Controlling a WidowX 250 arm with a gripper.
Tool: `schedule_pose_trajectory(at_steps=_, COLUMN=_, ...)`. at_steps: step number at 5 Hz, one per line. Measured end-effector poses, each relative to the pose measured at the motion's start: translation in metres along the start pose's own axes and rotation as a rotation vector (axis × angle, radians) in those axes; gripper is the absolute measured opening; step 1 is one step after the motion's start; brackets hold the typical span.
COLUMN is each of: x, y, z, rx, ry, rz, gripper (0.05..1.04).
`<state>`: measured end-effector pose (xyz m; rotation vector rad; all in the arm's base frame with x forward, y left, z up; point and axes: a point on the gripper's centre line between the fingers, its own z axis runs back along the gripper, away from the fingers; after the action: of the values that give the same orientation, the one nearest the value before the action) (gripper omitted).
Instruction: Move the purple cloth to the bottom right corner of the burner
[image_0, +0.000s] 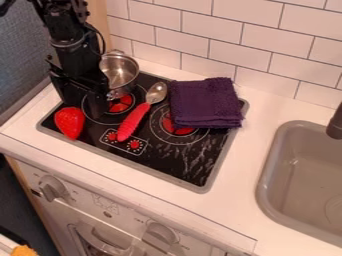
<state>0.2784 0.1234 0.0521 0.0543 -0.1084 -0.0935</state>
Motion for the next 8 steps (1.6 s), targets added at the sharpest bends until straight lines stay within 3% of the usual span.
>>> schedule_pose_trajectory(at_steps=1, x=-0.003, y=-0.002, z=-0.007, rx=-0.015, ry=0.020, rz=0.006, gripper=1.001)
schedule_pose_trajectory(at_steps=2, x=0.002, y=-0.009, z=-0.007, rx=-0.036, ry=0.003, rz=0.012, gripper=1.001)
schedule_pose_trajectory(at_steps=3, x=0.022, y=-0.045, z=0.003, rx=-0.065, ry=-0.045, rz=-0.071, gripper=1.001)
schedule_pose_trajectory(at_steps=4, x=0.052, y=-0.076, z=0.018, rx=-0.034, ry=-0.097, rz=-0.096, gripper=1.001)
schedule_pose_trajectory(at_steps=5, x=0.082, y=-0.110, z=0.015, rx=0.011, ry=-0.128, rz=-0.081, gripper=1.001)
schedule_pose_trajectory(at_steps=6, x=0.102, y=-0.123, z=-0.005, rx=0.059, ry=-0.126, rz=0.003, gripper=1.001)
schedule_pose_trajectory(at_steps=7, x=0.118, y=-0.128, z=-0.022, rx=0.100, ry=-0.087, rz=0.046, gripper=1.001)
schedule_pose_trajectory(at_steps=8, x=0.129, y=-0.128, z=-0.032, rx=0.101, ry=-0.069, rz=0.057, gripper=1.001)
